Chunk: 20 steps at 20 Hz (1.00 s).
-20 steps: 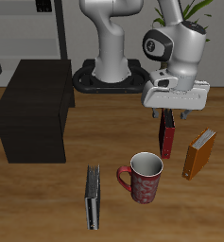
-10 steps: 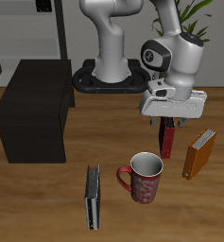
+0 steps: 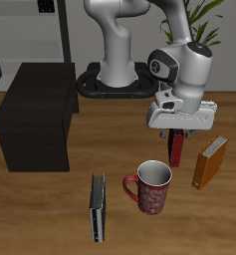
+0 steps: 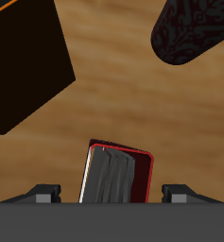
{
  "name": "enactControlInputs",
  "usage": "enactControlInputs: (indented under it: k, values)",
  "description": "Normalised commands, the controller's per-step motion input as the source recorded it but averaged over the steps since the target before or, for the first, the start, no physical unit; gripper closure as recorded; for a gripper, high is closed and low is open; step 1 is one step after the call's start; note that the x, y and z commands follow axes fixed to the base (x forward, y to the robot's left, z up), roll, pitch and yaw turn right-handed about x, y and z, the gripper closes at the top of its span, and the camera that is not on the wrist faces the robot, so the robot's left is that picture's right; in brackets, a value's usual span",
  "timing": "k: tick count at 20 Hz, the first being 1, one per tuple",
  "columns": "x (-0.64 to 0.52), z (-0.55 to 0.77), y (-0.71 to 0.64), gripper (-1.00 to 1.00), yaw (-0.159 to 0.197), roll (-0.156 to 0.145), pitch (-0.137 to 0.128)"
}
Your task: Place the red book upright on top of the shelf
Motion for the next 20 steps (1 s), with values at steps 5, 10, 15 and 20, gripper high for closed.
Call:
enactControlInputs:
  k: [5, 10, 15, 20]
  values:
    - [0.04, 0.0, -0.06, 1.0, -0.013, 0.006, 0.016]
    - [0.01, 0.19, -0.21, 1.0, -0.044, 0.046, 0.06]
    - [-0.05, 0.46, -0.31, 1.0, 0.033, 0.03, 0.018]
    - [-0.13, 0.63, -0.37, 1.0, 0.076, 0.103, -0.005]
